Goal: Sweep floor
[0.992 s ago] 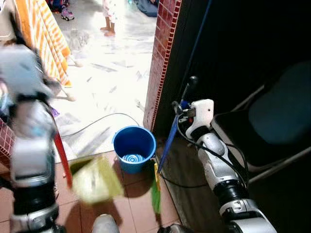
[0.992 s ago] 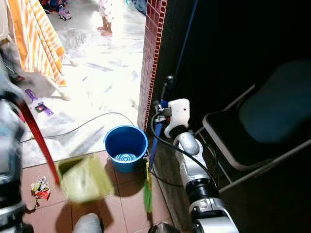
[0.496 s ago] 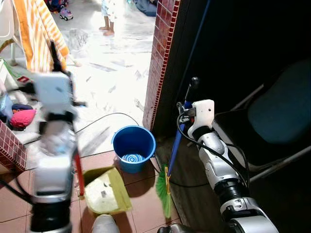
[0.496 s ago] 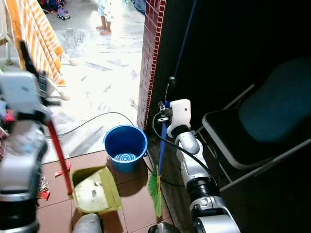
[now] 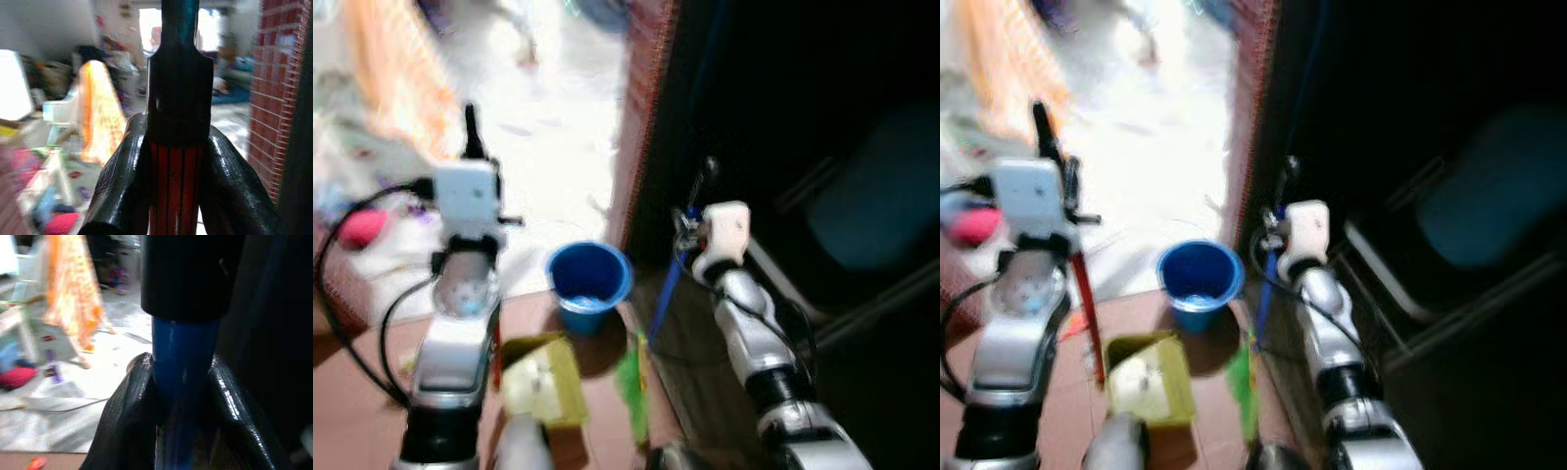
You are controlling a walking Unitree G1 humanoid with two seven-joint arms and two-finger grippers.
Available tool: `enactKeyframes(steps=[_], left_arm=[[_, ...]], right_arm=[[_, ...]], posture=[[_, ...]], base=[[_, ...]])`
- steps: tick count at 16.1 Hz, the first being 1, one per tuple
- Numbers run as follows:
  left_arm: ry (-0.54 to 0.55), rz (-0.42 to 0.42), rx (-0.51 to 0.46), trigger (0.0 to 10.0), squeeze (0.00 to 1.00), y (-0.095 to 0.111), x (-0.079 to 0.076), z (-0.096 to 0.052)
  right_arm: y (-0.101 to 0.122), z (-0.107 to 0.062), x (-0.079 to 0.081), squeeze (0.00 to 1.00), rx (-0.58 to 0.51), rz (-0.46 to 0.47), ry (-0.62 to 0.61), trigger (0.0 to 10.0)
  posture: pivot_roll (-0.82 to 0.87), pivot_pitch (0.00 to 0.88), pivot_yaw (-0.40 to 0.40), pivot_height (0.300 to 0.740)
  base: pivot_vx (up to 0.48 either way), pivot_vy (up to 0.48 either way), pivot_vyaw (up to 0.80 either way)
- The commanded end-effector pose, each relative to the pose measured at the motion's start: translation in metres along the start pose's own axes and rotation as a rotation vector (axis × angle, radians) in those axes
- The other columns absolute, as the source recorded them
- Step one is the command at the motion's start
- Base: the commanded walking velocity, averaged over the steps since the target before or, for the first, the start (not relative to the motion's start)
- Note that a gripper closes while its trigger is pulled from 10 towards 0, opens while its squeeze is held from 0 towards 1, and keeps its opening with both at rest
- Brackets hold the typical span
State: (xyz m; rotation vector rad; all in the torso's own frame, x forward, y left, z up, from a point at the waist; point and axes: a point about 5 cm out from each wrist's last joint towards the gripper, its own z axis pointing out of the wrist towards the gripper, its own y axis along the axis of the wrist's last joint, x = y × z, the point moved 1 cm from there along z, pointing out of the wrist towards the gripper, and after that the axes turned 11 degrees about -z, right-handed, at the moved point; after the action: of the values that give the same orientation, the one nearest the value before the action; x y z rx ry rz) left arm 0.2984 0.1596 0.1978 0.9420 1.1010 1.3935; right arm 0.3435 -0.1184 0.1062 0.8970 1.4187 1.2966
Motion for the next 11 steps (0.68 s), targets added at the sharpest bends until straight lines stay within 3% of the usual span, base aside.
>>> enactKeyframes(steps=[1,5,9,11], left_arm=[[0.002,0.015,-0.011,10.0,0.0,0.001,0.0,0.0],[-0.004,0.017,-0.003,10.0,0.0,-0.003,-0.001,0.0],[-0.076,0.047,0.135,10.0,0.0,-0.044,-0.009,-0.005],[-0.126,0.062,0.229,10.0,0.0,-0.077,-0.013,-0.013]], right_arm=[[0.005,0.001,-0.003,0.0,-0.015,0.013,-0.013,10.0],[0.006,0.001,-0.005,0.0,-0.019,0.002,-0.024,10.0],[0.007,0.006,-0.005,0.0,-0.029,0.019,-0.055,10.0],[0.011,0.01,-0.006,0.0,-0.046,0.041,-0.1,10.0]], posture=[[0.02,0.0,-0.06,0.74],[0.02,0.0,-0.062,0.74],[0.03,0.0,-0.042,0.74],[0.01,0.0,-0.002,0.74]], base=[[-0.3,0.0,0.0],[-0.295,0.0,0.0],[0.0,0.0,0.0],[0.0,0.0,0.0]])
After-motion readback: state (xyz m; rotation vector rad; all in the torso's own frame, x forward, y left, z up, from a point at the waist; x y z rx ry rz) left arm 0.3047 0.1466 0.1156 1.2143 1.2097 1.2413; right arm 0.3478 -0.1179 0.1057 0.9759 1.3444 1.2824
